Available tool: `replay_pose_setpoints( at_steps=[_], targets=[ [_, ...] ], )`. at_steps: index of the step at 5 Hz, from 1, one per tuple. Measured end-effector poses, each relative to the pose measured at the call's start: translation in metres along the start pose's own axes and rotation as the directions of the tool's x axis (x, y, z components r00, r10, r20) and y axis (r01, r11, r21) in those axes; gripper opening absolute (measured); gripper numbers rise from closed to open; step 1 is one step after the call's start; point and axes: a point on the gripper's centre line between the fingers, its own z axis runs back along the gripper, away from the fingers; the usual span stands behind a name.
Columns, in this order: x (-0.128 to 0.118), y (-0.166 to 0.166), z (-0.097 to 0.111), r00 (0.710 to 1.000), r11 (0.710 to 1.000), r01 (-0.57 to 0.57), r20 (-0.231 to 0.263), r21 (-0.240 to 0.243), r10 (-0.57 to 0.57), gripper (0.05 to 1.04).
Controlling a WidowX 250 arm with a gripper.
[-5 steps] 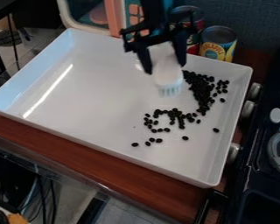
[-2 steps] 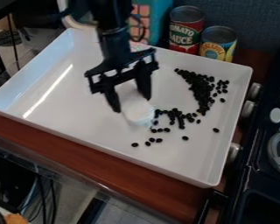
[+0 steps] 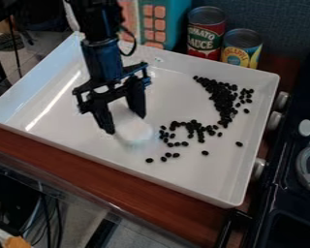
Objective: Sweep into pile
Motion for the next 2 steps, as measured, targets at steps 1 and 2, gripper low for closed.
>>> replay_pose_setpoints(
  at_steps=[1,2],
  targets=[
    [-0.002,0.005,-0.008,0.999,0.999,-0.032,0.003,0.015,0.032,0.725],
    [-0.008,0.002,-0.026,1.000,0.999,-0.010,0.015,0.031,0.009,0.725]
  ],
)
